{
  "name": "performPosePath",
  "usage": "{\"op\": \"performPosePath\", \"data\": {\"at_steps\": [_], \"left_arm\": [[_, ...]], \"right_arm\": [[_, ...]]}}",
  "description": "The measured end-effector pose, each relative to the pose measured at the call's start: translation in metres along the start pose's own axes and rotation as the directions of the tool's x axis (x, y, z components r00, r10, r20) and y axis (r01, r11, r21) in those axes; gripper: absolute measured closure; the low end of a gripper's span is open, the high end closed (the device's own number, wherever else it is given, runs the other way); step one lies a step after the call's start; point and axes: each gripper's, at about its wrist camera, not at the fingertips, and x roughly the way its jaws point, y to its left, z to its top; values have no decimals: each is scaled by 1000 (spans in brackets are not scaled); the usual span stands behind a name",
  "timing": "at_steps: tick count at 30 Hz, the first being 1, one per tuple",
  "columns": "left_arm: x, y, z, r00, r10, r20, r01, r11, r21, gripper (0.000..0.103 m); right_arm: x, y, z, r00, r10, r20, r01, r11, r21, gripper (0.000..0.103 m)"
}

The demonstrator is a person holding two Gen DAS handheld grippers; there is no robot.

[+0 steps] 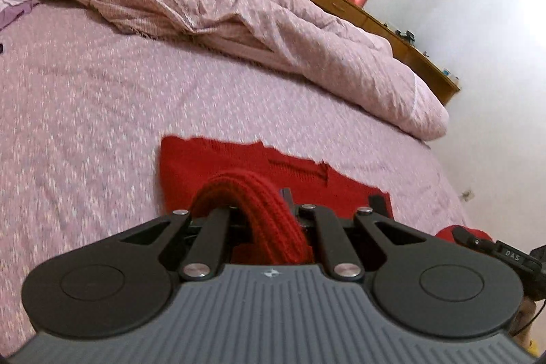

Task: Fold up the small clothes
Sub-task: 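Lift the hem with both grippers and fold it toward the collar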

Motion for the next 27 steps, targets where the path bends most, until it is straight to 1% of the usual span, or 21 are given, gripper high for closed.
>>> {"op": "performPosePath", "data": {"at_steps": [5, 8, 10, 12, 15, 17, 21, 24, 27], "left_arm": [[25, 1, 26, 998, 54, 20, -55, 998, 7, 93], [44, 3, 38, 994, 102, 28, -102, 995, 13, 93], [60, 5, 44, 993, 121, 16, -121, 993, 16, 93], [78, 6, 49, 991, 134, -4, -134, 991, 21, 93], [105, 4, 51, 984, 177, -18, -176, 983, 56, 93], [118, 5, 53, 981, 190, -22, -189, 980, 67, 93], [132, 15, 58, 981, 193, -25, -191, 981, 42, 93], [139, 21, 63, 981, 194, -17, -193, 981, 33, 93], [152, 29, 65, 977, 210, -33, -209, 978, 24, 93]], "right_arm": [[19, -4, 20, 999, -30, 23, 30, 999, -17, 93], [32, -5, 28, 997, -72, 39, 74, 996, -53, 94], [41, -7, 32, 993, -108, 53, 112, 991, -77, 94], [54, -10, 35, 990, -129, 53, 133, 987, -94, 94], [76, -12, 33, 984, -172, 44, 176, 975, -134, 94], [88, -14, 31, 980, -196, 46, 201, 967, -155, 94], [100, -25, 33, 975, -215, 49, 219, 968, -123, 94], [106, -32, 38, 977, -208, 57, 212, 973, -91, 94], [115, -40, 42, 974, -219, 54, 223, 972, -72, 94]]}}
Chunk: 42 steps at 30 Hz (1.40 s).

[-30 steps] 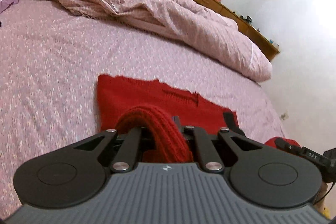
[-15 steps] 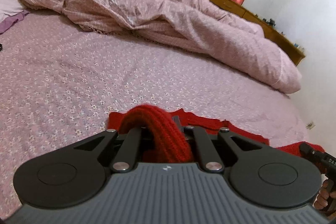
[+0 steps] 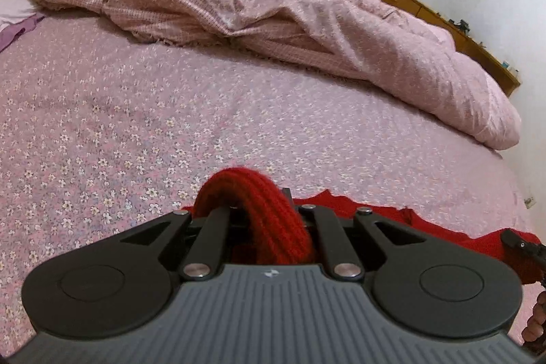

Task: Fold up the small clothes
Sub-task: 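Lift the hem with both grippers and fold it toward the collar, then lower the hem onto the cardigan and open both grippers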

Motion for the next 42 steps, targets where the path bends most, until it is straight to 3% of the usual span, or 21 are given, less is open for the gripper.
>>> {"op": "performPosePath", "data": {"at_steps": [8, 10, 13, 25, 28, 30, 32, 39, 41, 42], "left_arm": [[44, 8, -14, 995, 66, -75, -62, 996, 60, 93], [47, 8, -17, 995, 75, -70, -68, 993, 96, 93], [45, 2, -16, 995, 84, -61, -74, 987, 145, 92], [3, -16, -6, 998, 54, -45, -45, 984, 173, 89], [-6, -18, -6, 998, 50, -48, -41, 983, 178, 78], [-12, -19, -6, 998, 59, -33, -52, 981, 185, 64], [-20, -21, -7, 998, 64, -4, -62, 980, 190, 41], [-46, -29, -14, 998, 43, 36, -50, 973, 225, 34], [-51, -29, -19, 999, 36, 34, -43, 974, 221, 34], [-53, -30, -22, 999, 35, 33, -41, 974, 221, 34]], "right_arm": [[41, -18, -25, 987, -125, -104, 125, 992, -5, 93], [44, -23, -30, 987, -119, -108, 120, 993, 0, 94], [44, -24, -27, 986, -116, -117, 118, 993, 9, 94], [18, -6, -20, 988, -105, -112, 103, 994, -25, 90], [8, -2, -19, 990, -100, -102, 97, 995, -30, 89], [1, 0, -18, 991, -98, -96, 95, 995, -32, 89], [-4, 4, -18, 991, -95, -92, 92, 995, -37, 89], [-20, 15, -23, 992, -94, -82, 89, 994, -59, 86], [-25, 17, -25, 993, -100, -69, 96, 994, -59, 76], [-28, 19, -26, 993, -104, -58, 100, 993, -57, 63]]}}
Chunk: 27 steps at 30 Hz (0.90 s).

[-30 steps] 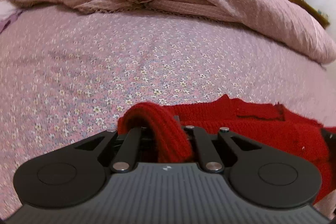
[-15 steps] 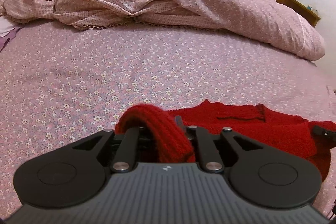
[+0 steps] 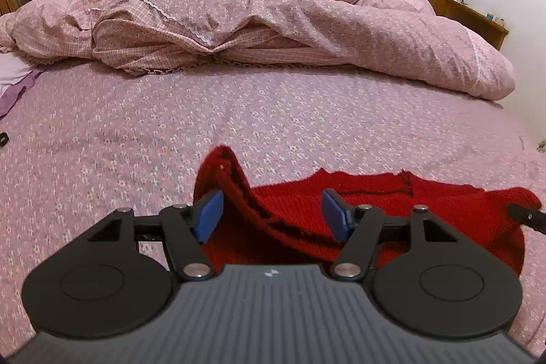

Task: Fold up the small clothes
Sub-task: 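Lower the hem onto the cardigan and open both grippers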

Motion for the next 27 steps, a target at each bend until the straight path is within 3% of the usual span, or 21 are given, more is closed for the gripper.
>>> {"op": "performPosePath", "data": {"at_steps": [1, 2, 8, 14, 16, 21, 27], "left_arm": [[-2, -2, -4, 1000, 0, -1, 0, 1000, 3, 34], [-4, -3, -8, 1000, 1, 0, -1, 1000, 8, 33], [-4, -16, -32, 1000, 16, -26, -14, 998, 69, 33], [14, -25, -61, 996, 39, -82, -28, 991, 128, 33], [21, -28, -67, 996, 68, -64, -56, 983, 172, 33], [40, -37, -66, 994, 101, -44, -86, 961, 262, 33], [68, -29, -44, 993, 116, -33, -107, 973, 205, 33]], "right_arm": [[-3, 1, -1, 1000, 0, 10, 0, 1000, 2, 53], [-7, 1, -3, 1000, 0, 21, 0, 1000, 1, 51], [-19, 11, -16, 999, 31, 15, -30, 998, -57, 51], [-14, 31, -40, 1000, -11, -29, 4, 968, -249, 51], [-6, 37, -48, 997, -47, -55, 26, 945, -326, 52], [16, 44, -56, 994, -95, -56, 62, 900, -430, 53], [43, 45, -35, 993, -104, -54, 72, 908, -413, 54]]}}
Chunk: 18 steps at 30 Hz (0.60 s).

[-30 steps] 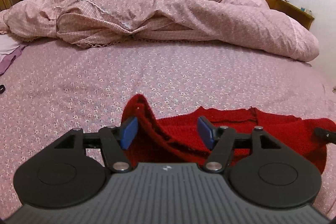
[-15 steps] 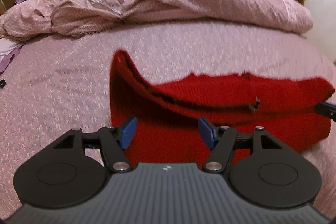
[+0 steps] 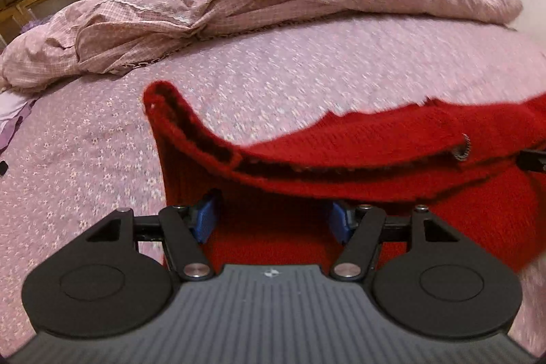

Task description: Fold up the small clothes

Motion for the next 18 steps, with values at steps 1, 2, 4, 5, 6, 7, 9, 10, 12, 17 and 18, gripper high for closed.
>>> {"op": "performPosePath", "data": {"at_steps": [1, 2, 4, 5, 6, 7, 9, 10, 12, 17, 18], "left_arm": [[4, 2, 3, 1000, 4, 2, -4, 1000, -10, 33], [7, 5, 6, 1000, 8, 4, -8, 1000, -21, 33], [15, 9, 13, 1000, 17, 5, -17, 999, -34, 33], [19, 11, 16, 1000, 22, 5, -22, 999, -37, 33], [23, 13, 18, 1000, 28, 3, -28, 999, -41, 33], [26, 15, 20, 999, 33, -1, -33, 998, -46, 33], [33, 19, 23, 999, 38, -5, -39, 998, -56, 33], [36, 21, 24, 999, 41, -6, -41, 997, -60, 33], [40, 23, 24, 999, 40, -8, -40, 997, -64, 33], [48, 21, 22, 999, 46, -15, -47, 998, -43, 33], [48, 21, 22, 999, 47, -13, -48, 998, -38, 33]], "right_arm": [[4, -1, 4, 1000, -6, 4, 6, 1000, 2, 54], [8, 0, 7, 1000, -11, 7, 11, 1000, 4, 54], [15, -3, 12, 1000, -17, 11, 17, 1000, 19, 54], [19, -5, 16, 1000, -18, 10, 17, 999, 33, 54], [23, -7, 17, 1000, -16, 9, 16, 999, 45, 54], [26, -8, 19, 1000, -16, 6, 16, 998, 58, 54], [34, -11, 21, 1000, -18, -2, 18, 997, 81, 54], [37, -12, 22, 1000, -21, -6, 21, 996, 92, 54], [44, -14, 23, 1000, -21, -9, 21, 995, 102, 54], [58, -12, 15, 999, -33, 4, 33, 995, 90, 54], [59, -11, 14, 999, -36, 8, 35, 996, 86, 54]]}}
